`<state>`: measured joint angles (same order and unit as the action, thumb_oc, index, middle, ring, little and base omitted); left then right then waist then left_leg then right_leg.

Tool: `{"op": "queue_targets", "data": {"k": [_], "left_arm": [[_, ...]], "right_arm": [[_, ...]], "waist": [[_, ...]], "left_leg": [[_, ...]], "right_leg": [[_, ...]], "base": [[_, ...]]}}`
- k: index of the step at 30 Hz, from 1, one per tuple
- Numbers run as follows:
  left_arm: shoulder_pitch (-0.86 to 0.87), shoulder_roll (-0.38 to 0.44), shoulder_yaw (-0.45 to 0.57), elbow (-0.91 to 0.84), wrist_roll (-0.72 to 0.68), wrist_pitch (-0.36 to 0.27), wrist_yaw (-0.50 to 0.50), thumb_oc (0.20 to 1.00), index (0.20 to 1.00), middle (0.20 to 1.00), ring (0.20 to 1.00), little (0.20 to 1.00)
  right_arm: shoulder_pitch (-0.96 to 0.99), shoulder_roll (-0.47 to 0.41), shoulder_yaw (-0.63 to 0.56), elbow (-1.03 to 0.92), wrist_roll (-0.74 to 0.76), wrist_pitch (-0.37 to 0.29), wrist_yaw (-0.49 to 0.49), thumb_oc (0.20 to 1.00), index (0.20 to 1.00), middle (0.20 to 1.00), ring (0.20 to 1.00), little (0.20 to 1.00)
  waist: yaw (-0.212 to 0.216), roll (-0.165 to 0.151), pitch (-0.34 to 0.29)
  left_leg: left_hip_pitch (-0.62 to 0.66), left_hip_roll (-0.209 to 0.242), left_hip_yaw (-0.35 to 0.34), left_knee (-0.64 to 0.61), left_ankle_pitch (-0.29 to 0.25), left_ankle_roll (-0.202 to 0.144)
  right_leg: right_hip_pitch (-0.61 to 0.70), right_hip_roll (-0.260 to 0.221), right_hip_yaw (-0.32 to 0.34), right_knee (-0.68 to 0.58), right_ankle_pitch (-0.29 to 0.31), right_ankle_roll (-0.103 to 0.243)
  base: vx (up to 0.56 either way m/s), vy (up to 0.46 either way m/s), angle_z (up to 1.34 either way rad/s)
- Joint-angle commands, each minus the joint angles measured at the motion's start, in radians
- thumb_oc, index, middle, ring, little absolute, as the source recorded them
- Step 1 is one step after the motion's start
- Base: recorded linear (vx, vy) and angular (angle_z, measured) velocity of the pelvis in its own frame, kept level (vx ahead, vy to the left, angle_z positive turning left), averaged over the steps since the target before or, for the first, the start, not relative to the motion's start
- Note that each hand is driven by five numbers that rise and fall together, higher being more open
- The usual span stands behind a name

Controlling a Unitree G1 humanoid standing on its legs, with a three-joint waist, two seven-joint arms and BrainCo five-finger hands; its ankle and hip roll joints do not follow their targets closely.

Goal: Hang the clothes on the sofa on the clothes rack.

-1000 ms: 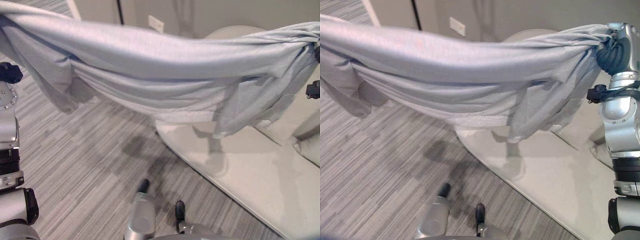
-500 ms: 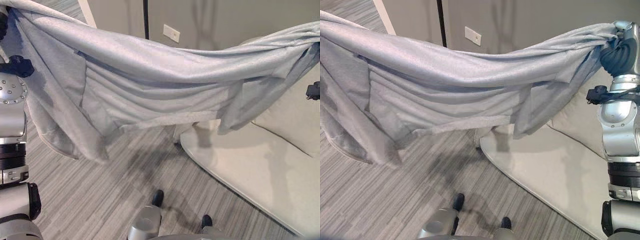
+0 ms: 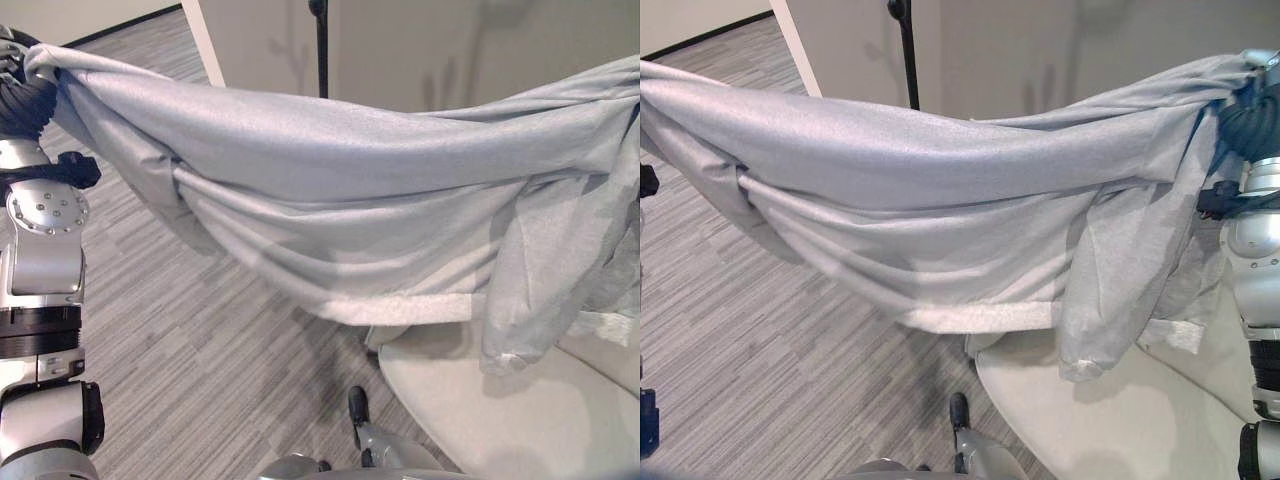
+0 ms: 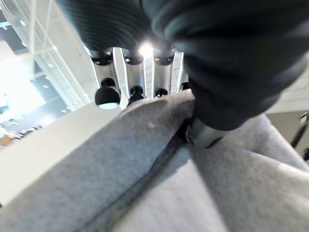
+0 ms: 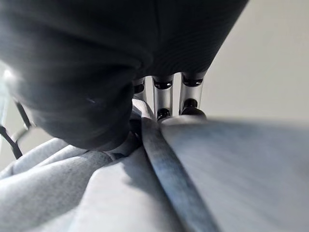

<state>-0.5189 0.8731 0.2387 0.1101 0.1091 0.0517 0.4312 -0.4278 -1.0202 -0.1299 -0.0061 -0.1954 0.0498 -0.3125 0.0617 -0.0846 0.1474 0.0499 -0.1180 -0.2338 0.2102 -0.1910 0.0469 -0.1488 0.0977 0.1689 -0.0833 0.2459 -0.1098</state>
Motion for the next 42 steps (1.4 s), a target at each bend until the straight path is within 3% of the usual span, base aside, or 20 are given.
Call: {"op": "queue_targets", "data": {"k": [1, 3, 4, 6, 10, 12, 16, 21, 31, 37, 40, 41, 42], "left_arm": [[-0.024, 0.040, 0.024, -0.085, 0.039, -0.023, 0.019, 0.200, 0.200, 0.200, 0.200, 0.200], [-0.027, 0.037, 0.018, -0.091, 0.036, -0.023, 0.018, 0.200, 0.200, 0.200, 0.200, 0.200], [-0.036, 0.037, 0.006, -0.099, 0.036, -0.027, 0.015, 0.200, 0.200, 0.200, 0.200, 0.200], [-0.043, 0.050, -0.002, -0.099, 0.038, -0.030, 0.015, 0.200, 0.200, 0.200, 0.200, 0.200], [-0.063, 0.063, -0.019, -0.079, 0.033, -0.040, 0.010, 0.200, 0.200, 0.200, 0.200, 0.200], [-0.080, 0.065, -0.032, -0.075, 0.031, -0.046, 0.009, 0.200, 0.200, 0.200, 0.200, 0.200], [-0.095, 0.068, -0.029, -0.090, 0.043, -0.049, -0.002, 0.200, 0.200, 0.200, 0.200, 0.200], [-0.065, 0.074, -0.013, -0.078, 0.045, -0.053, 0.004, 0.200, 0.200, 0.200, 0.200, 0.200], [-0.051, 0.063, 0.019, -0.078, 0.046, -0.052, 0.019, 0.200, 0.200, 0.200, 0.200, 0.200], [-0.052, 0.077, 0.029, -0.088, 0.053, -0.042, 0.022, 0.200, 0.200, 0.200, 0.200, 0.200], [-0.040, 0.080, 0.044, -0.100, 0.056, -0.039, 0.018, 0.200, 0.200, 0.200, 0.200, 0.200], [-0.032, 0.083, 0.055, -0.104, 0.056, -0.038, 0.019, 0.200, 0.200, 0.200, 0.200, 0.200], [-0.029, 0.082, 0.058, -0.105, 0.056, -0.039, 0.019, 0.200, 0.200, 0.200, 0.200, 0.200]], "right_arm": [[-0.028, -0.024, -0.082, -0.012, 0.010, -0.029, -0.027, 0.200, 0.200, 0.200, 0.200, 0.200], [-0.019, -0.020, -0.090, -0.013, 0.013, -0.029, -0.027, 0.200, 0.200, 0.200, 0.200, 0.200], [-0.006, -0.022, -0.110, -0.014, 0.011, -0.029, -0.031, 0.200, 0.200, 0.200, 0.200, 0.200], [0.007, -0.022, -0.134, -0.014, 0.005, -0.031, -0.035, 0.200, 0.200, 0.200, 0.200, 0.200], [0.006, -0.016, -0.150, 0.008, 0.011, -0.034, -0.049, 0.200, 0.200, 0.200, 0.200, 0.200], [-0.002, -0.013, -0.148, 0.021, 0.011, -0.032, -0.054, 0.200, 0.200, 0.200, 0.200, 0.200], [-0.013, -0.008, -0.126, 0.020, 0.005, -0.031, -0.039, 0.200, 0.200, 0.200, 0.200, 0.200], [0.000, 0.021, -0.122, 0.008, 0.005, -0.026, -0.032, 0.200, 0.200, 0.200, 0.200, 0.200], [-0.032, 0.051, -0.075, 0.000, -0.002, -0.018, -0.017, 0.200, 0.200, 0.200, 0.200, 0.200], [-0.058, 0.069, -0.036, 0.000, -0.008, -0.016, -0.010, 0.200, 0.200, 0.200, 0.200, 0.200], [-0.072, 0.078, -0.019, -0.019, -0.010, -0.019, -0.004, 0.200, 0.200, 0.200, 0.200, 0.200], [-0.072, 0.073, -0.016, -0.024, -0.015, -0.022, -0.005, 0.200, 0.200, 0.200, 0.200, 0.200], [-0.073, 0.073, -0.014, -0.025, -0.016, -0.021, -0.005, 0.200, 0.200, 0.200, 0.200, 0.200]], "waist": [[-0.013, 0.013, -0.045], [-0.011, 0.011, -0.042], [-0.009, 0.001, -0.033], [0.006, -0.010, -0.030], [0.057, -0.025, -0.005], [0.076, -0.030, 0.015], [0.081, -0.014, -0.014], [0.092, -0.027, -0.048], [0.107, -0.036, -0.054], [0.121, -0.030, -0.041], [0.127, -0.021, -0.031], [0.123, -0.018, -0.021], [0.120, -0.016, -0.022]], "left_leg": [[-0.065, 0.100, 0.020, -0.022, 0.247, 0.025], [-0.094, 0.107, 0.035, 0.024, 0.218, 0.030], [-0.132, 0.141, 0.067, -0.008, 0.203, 0.036], [-0.158, 0.153, 0.064, -0.084, 0.188, 0.027], [-0.252, 0.157, 0.047, -0.284, 0.260, -0.022], [-0.295, 0.151, 0.043, -0.295, 0.245, -0.036], [-0.247, 0.162, 0.021, -0.297, 0.287, -0.061], [-0.212, 0.124, 0.044, -0.297, 0.276, -0.055], [-0.174, 0.098, 0.057, -0.297, 0.253, -0.043], [-0.159, 0.095, 0.073, -0.297, 0.254, -0.046], [-0.148, 0.098, 0.083, -0.297, 0.252, -0.049], [-0.139, 0.084, 0.082, -0.297, 0.249, -0.043], [-0.137, 0.086, 0.080, -0.297, 0.242, -0.044]], "right_leg": [[0.019, -0.017, -0.008, 0.009, -0.078, 0.118], [0.037, -0.023, -0.016, 0.002, -0.086, 0.118], [0.055, -0.037, -0.030, -0.002, -0.096, 0.123], [0.072, -0.051, -0.029, -0.004, -0.104, 0.122], [0.118, -0.060, -0.027, -0.004, -0.134, 0.114], [0.144, -0.069, -0.029, -0.004, -0.144, 0.110], [0.149, -0.090, -0.004, -0.004, -0.138, 0.098], [0.145, -0.156, 0.002, 0.000, -0.128, 0.096], [0.128, -0.203, 0.009, 0.006, -0.135, 0.104], [0.120, -0.218, -0.018, 0.041, -0.132, 0.114], [0.118, -0.185, -0.026, 0.076, -0.129, 0.124], [0.104, -0.126, -0.030, 0.061, -0.133, 0.125], [0.107, -0.124, -0.032, 0.061, -0.137, 0.124]], "base": [[0.17, -0.119, 0.22], [0.12, -0.088, 0.05], [0.16, -0.069, 0.21], [0.15, 0.003, 0.20], [0.10, 0.063, -0.13], [0.10, 0.109, -0.15], [0.11, 0.267, -0.52], [0.09, 0.265, -0.46], [0.02, 0.148, 0.03], [-0.01, 0.081, -0.14], [-0.02, 0.026, -0.42], [0.01, 0.014, -0.32], [0.02, 0.005, -0.23]]}}
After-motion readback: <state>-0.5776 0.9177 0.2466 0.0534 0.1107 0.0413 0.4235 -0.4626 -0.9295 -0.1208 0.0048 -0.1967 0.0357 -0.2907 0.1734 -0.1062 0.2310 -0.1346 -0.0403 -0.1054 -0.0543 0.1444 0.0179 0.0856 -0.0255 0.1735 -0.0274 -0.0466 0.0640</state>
